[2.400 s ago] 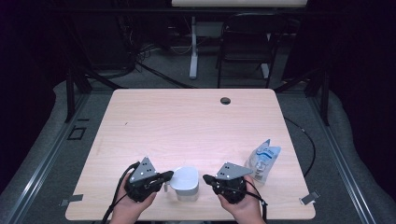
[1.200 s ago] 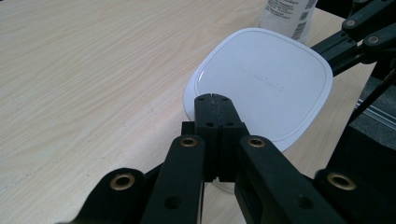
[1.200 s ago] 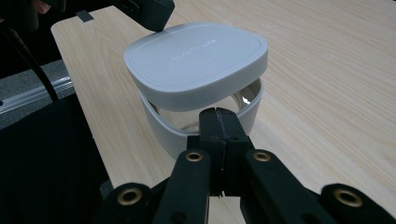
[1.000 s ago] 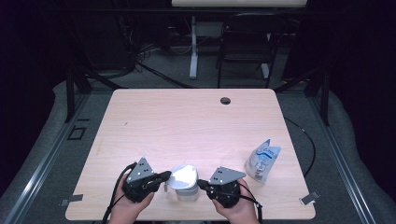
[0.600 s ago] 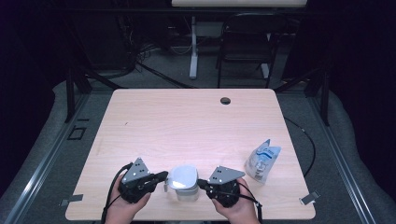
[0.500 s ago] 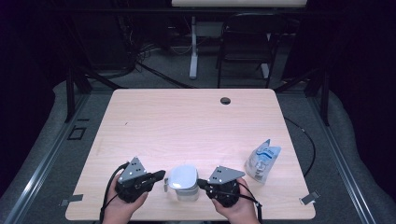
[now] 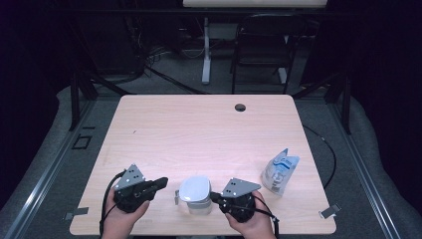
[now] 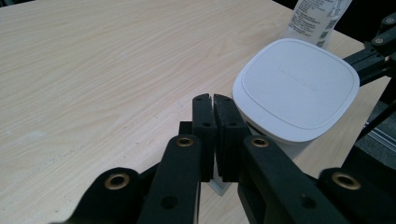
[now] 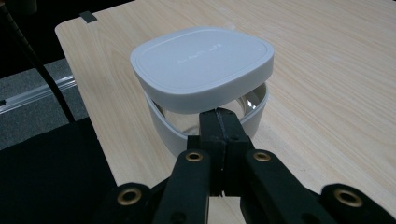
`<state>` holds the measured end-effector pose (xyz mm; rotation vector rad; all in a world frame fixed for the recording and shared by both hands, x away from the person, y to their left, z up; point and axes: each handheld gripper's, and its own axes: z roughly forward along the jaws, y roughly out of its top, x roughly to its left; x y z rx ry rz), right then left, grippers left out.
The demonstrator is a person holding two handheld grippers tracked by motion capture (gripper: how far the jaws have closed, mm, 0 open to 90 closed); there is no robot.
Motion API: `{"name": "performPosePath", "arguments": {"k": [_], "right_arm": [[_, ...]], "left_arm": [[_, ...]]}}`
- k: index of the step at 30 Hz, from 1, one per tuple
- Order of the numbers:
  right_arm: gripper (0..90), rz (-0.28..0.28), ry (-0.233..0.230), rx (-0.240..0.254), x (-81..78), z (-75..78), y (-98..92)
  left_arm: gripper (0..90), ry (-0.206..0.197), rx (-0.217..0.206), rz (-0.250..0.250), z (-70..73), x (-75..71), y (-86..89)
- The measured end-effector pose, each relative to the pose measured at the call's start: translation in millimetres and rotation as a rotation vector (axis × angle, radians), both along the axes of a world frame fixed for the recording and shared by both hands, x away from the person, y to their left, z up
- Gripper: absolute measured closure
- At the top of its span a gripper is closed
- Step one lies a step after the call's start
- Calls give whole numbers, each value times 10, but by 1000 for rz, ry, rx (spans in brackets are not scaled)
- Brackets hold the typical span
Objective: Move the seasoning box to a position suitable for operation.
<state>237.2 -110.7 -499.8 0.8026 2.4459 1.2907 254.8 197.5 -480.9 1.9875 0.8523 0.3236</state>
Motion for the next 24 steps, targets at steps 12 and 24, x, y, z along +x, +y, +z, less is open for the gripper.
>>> {"name": "performPosePath", "arguments": {"k": [12,24], "right_arm": [[900,-7,9,9,30,45,25],[900,-3,23,-14,91,94,120]], "left_arm": [[819,-14,-17,25,-11,24,166],[815,-1,-41,62,0,66,311]]}}
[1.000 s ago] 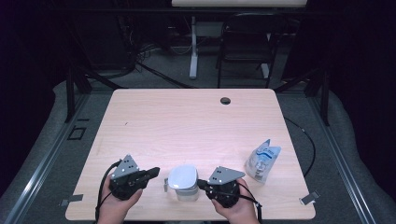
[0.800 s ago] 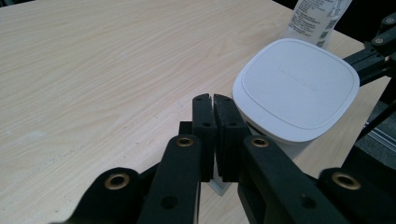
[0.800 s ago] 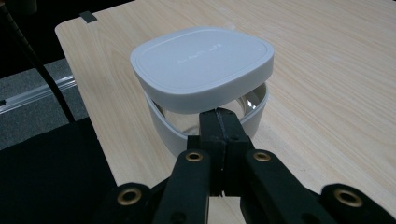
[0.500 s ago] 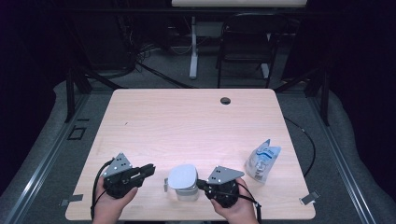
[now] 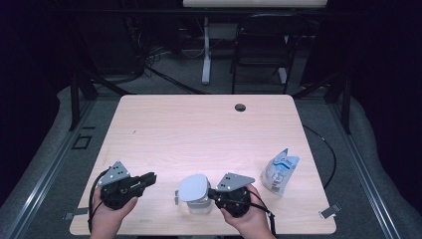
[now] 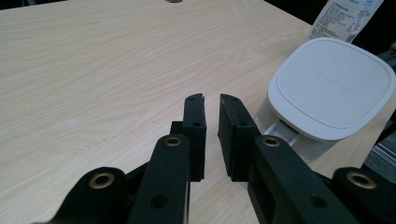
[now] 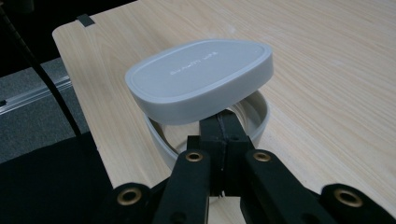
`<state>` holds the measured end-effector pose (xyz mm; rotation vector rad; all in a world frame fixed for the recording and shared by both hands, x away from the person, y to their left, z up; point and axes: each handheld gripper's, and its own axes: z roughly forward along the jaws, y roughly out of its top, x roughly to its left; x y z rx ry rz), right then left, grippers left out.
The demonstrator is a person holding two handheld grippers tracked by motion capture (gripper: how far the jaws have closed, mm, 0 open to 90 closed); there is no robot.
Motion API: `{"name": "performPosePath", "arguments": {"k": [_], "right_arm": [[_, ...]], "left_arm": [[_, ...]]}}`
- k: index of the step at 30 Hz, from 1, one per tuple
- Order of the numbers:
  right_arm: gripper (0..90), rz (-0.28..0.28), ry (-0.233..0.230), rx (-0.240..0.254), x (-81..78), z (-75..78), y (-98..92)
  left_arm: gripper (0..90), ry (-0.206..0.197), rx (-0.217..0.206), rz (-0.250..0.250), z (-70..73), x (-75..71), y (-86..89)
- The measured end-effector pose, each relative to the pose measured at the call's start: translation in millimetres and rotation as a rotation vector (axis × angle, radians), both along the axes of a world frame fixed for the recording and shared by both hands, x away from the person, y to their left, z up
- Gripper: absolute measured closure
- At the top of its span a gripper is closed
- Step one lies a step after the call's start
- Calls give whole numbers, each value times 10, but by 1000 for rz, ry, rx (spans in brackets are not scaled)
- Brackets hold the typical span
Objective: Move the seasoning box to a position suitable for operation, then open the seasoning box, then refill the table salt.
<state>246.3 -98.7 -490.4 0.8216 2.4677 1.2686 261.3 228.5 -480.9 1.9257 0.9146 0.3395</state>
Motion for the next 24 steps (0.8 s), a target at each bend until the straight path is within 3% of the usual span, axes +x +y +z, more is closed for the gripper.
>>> {"name": "performPosePath", "arguments": {"k": [4,8,12,24], "right_arm": [[900,2,-2,0,0,13,46],[900,2,-1,11,3,14,75],[900,-3,1,24,10,36,82],[900,3,-9,33,5,145,89]], "left_arm": [[797,9,5,9,1,9,-3],[711,17,-10,19,-2,36,-4],[682,18,14,40,-2,59,13],[581,22,21,76,-51,81,77]]}}
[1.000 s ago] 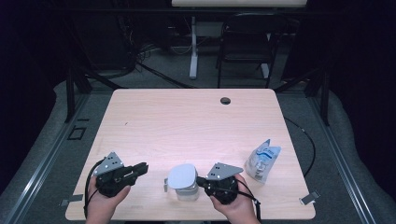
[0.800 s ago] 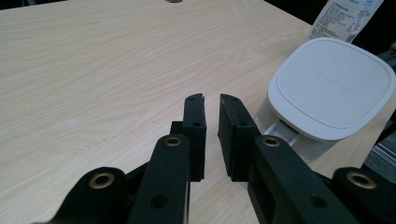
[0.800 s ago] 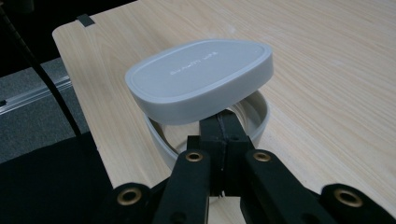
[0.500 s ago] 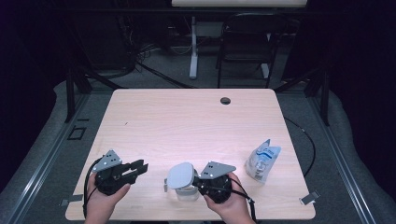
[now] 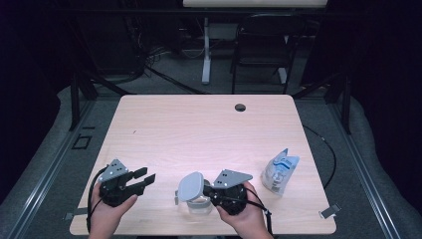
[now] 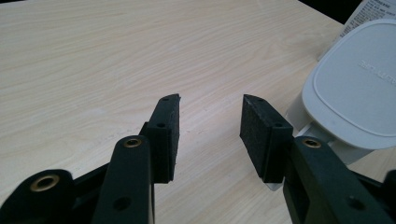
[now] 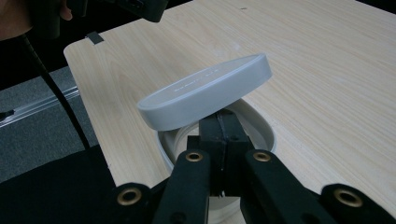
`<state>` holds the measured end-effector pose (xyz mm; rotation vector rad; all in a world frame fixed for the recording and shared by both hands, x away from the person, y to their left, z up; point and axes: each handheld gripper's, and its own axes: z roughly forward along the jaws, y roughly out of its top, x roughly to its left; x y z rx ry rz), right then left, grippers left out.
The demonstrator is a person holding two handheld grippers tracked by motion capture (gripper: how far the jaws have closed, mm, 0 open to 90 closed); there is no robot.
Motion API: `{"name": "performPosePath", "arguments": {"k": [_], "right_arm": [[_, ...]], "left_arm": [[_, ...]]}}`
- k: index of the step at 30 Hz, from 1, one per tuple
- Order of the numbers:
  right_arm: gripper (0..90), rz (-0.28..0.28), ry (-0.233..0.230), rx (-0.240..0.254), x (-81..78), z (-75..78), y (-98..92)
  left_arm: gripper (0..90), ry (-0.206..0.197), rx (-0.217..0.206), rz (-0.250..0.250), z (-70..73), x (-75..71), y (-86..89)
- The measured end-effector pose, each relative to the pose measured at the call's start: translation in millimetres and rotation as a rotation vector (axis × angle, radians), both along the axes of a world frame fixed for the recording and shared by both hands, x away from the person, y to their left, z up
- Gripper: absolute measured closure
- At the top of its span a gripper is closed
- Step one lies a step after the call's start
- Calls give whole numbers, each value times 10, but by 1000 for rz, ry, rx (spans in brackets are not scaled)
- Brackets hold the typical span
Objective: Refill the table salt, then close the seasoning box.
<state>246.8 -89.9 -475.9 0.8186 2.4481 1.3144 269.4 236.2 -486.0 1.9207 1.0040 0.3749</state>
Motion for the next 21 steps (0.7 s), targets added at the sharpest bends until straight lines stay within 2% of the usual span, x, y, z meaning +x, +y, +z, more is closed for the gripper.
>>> {"name": "performPosePath", "arguments": {"k": [8,21], "right_arm": [[900,8,-7,-6,-1,46,35],[900,34,-13,3,26,105,149]], "left_arm": [[582,-2,-8,-4,14,-4,11],[585,3,12,-11,-17,-11,28]]}}
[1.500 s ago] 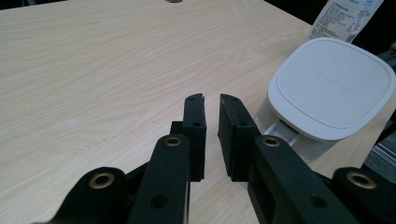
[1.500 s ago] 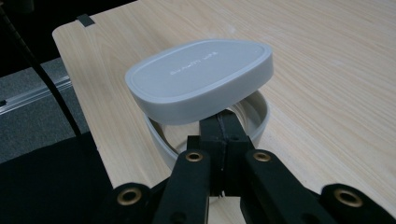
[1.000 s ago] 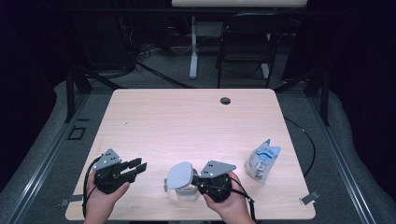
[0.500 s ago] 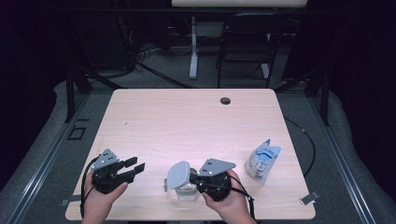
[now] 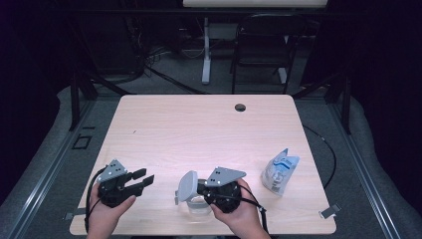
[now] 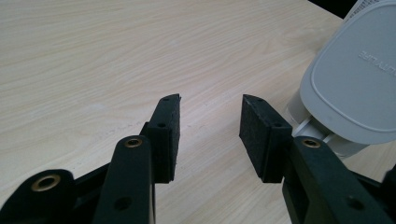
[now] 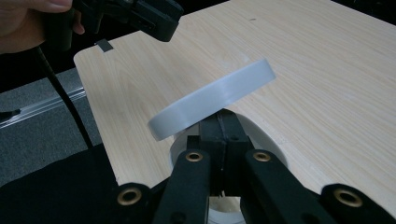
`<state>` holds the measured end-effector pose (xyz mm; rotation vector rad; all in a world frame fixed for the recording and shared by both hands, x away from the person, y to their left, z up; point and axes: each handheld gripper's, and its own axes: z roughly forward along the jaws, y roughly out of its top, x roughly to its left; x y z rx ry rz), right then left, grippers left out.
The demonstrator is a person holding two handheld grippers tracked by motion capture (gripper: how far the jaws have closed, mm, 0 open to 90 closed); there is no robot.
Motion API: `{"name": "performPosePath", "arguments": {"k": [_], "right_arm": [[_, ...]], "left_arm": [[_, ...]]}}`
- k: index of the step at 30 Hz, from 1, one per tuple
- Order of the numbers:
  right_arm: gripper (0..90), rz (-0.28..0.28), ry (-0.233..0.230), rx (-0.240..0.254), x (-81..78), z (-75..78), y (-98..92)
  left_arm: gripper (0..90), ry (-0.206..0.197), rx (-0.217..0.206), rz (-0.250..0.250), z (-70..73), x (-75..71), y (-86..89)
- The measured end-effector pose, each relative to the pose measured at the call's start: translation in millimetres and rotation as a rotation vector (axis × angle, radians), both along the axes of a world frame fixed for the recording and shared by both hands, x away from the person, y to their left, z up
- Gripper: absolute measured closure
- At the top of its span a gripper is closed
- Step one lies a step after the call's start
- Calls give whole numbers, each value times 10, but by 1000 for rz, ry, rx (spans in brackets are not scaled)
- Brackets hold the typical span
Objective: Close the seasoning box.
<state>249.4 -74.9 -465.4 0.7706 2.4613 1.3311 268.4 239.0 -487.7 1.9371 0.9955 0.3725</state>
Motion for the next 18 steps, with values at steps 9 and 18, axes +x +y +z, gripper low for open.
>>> {"name": "performPosePath", "arguments": {"k": [9,18], "right_arm": [[900,5,-1,-8,10,38,60],[900,18,-9,-13,-9,88,77]], "left_arm": [[604,-9,1,-17,-8,-41,-46],[616,-8,-9,-29,-9,-116,-55]]}}
